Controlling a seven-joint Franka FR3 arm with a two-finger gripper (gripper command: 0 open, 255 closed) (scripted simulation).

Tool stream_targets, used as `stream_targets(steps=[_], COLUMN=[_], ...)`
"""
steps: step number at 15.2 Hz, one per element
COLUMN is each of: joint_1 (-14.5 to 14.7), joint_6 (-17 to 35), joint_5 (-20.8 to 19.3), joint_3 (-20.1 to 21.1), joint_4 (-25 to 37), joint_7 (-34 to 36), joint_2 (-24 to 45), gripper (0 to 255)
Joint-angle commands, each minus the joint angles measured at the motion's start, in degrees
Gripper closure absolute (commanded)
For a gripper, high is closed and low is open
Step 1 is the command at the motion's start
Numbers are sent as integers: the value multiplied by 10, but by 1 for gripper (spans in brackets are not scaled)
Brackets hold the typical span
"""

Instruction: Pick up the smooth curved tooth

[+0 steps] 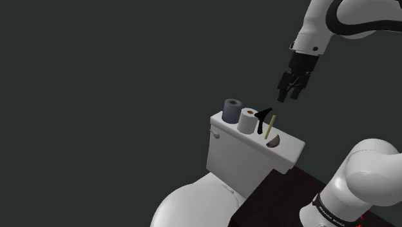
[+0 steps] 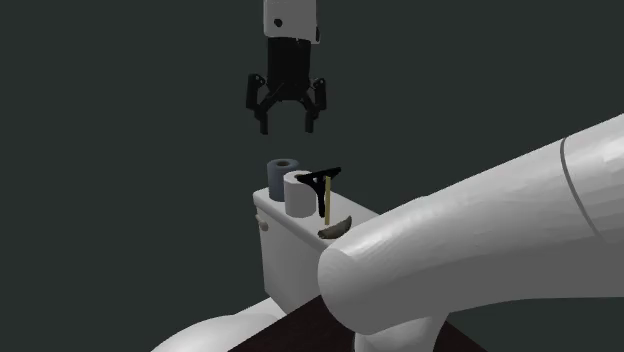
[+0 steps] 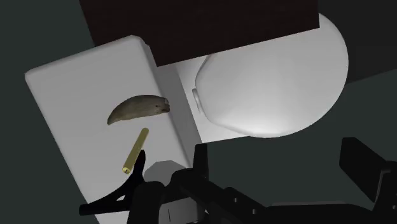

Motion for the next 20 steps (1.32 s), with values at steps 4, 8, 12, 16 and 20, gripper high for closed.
stream_targets(steps=[4,8,12,16,20], joint_1=[-35,-82,-130,-178,-227], joint_6=[57,131,205,278,352], joint_5=[0,-3,-7,-13,-23], joint_3=[11,23,34,43,50], joint_4=[-40,-87,-128,-166,-200], joint_7=[70,163,257,351,447], joint_2=[18,48,84,124,167], gripper=[0,0,0,0,0])
